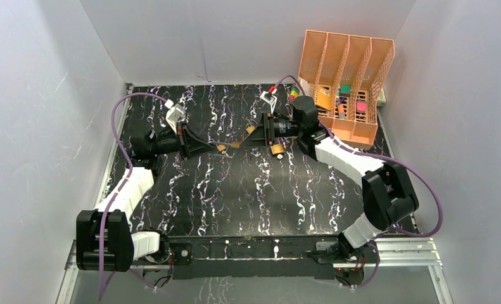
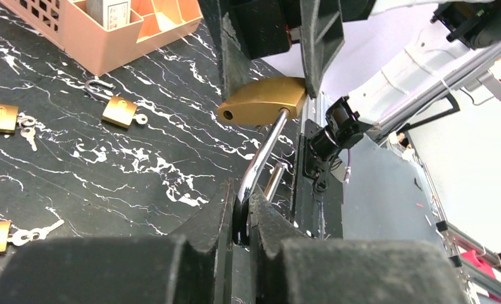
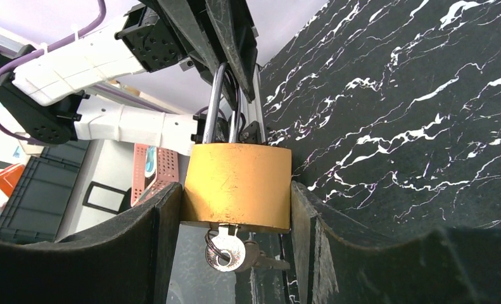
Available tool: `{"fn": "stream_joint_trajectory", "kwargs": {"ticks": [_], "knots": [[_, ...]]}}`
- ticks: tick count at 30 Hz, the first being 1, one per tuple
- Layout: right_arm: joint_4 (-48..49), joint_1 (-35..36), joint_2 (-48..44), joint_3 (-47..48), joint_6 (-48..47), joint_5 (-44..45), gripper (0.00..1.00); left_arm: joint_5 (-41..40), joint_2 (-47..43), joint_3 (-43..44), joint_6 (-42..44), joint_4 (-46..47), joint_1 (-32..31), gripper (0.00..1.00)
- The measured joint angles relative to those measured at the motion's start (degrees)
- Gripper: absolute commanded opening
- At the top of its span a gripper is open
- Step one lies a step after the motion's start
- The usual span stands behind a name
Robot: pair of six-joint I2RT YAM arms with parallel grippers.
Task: Lock with the key
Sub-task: Pick up the lock from the center of the board.
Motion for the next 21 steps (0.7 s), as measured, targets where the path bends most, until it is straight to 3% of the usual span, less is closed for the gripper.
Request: {"fn": "stream_joint_trajectory", "kwargs": {"ticks": [2,3,5,9,15,21], "knots": [[0.04,0.00,0.02,0.26,0.02,-0.13,0.42,1.18,0.28,0.02,-0.39,0.37,0.00,0.00],[0.11,-0.02,0.07,0.28,0.04,-0.33,0.57,1.42,0.31,0.02,-0.55,0.55,-0.09,0.00],[0.11,-0.07,0.07,0.31,0.00,-0.55,0.96,1.53,0.37,0.02,-0.92,0.63,-0.17,0.00],[-2.16,-0.09,0.04,2.43,-2.67,0.87,0.99,0.79,0.26,0.04,-1.66,0.87,-1.46,0.00],[-7.41,-0.11,-5.20,6.23,-14.40,8.15,0.99,-8.04,-1.33,0.37,-5.42,4.61,-2.97,0.00],[4.09,-0.11,-19.34,-5.97,-23.41,12.57,0.98,-14.29,-3.28,1.44,-7.54,8.87,-3.61,0.00]]}}
